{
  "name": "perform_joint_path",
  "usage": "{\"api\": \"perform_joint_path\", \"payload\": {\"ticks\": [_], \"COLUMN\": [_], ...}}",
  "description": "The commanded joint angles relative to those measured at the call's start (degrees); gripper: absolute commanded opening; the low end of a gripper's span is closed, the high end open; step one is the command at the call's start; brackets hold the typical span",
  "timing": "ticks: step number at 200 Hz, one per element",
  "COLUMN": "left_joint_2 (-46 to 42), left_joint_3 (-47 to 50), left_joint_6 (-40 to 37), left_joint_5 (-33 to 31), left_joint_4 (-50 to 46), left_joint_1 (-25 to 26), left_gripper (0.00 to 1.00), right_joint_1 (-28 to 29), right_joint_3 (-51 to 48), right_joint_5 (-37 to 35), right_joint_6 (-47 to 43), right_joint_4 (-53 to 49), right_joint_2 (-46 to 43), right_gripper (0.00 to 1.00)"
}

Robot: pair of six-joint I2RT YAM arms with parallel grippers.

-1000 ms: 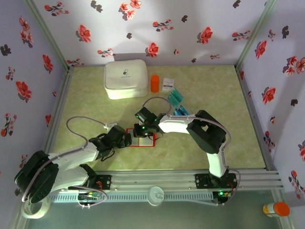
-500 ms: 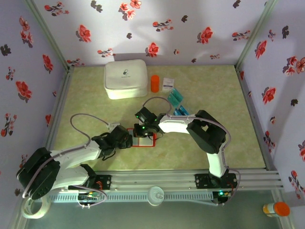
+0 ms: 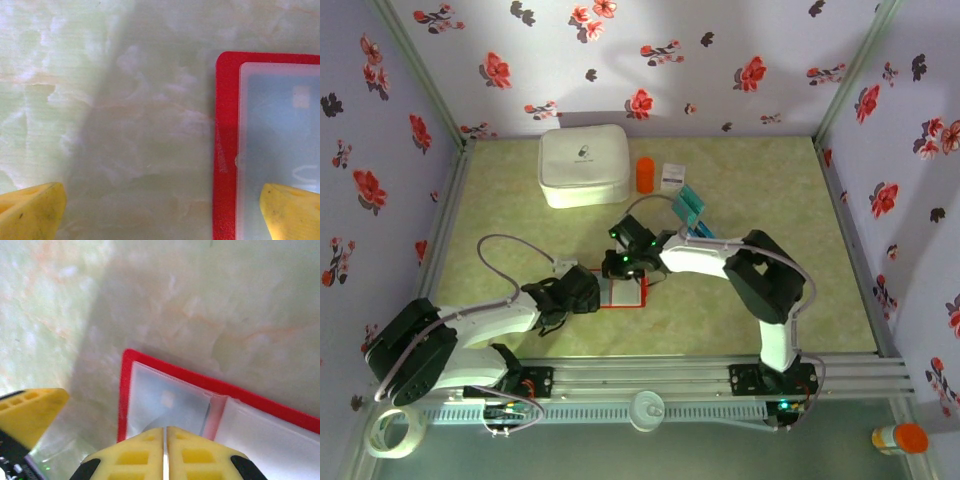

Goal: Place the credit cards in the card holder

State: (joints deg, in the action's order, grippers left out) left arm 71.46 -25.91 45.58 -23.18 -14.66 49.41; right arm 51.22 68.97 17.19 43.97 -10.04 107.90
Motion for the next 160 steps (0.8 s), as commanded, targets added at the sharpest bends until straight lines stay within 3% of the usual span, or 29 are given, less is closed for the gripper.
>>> {"api": "perform_joint_path", "payload": {"ticks": [1, 65, 117, 160], "left_joint_2": [0.54, 0.25, 0.09, 0.20], "left_joint_3": [-0.37, 0.05, -0.26, -0.46], "left_joint_6": [1.02, 2.40, 2.45, 2.32], "left_joint_5": [-2.17, -2.35, -2.31, -2.37], "left_joint_4": [-2.22, -2.22, -2.37, -2.35], "left_joint_1": [0.42, 0.43, 0.43, 0.43], "left_gripper": [1.00, 1.00, 1.00, 1.00], "right_joint_1": [-2.70, -12.65, -15.01, -15.01], "right_joint_3": [1.81, 2.69, 6.26, 9.30], "right_joint_5": [-1.46, -18.25, -31.44, -38.44], "right_joint_6": [-3.47, -19.55, -28.40, -31.33], "right_joint_4": [-5.50, -29.26, -39.61, -42.47], "right_joint_2": [-7.09, -16.20, -13.97, -9.84], "right_gripper": [0.15, 0.40, 0.41, 0.39]}}
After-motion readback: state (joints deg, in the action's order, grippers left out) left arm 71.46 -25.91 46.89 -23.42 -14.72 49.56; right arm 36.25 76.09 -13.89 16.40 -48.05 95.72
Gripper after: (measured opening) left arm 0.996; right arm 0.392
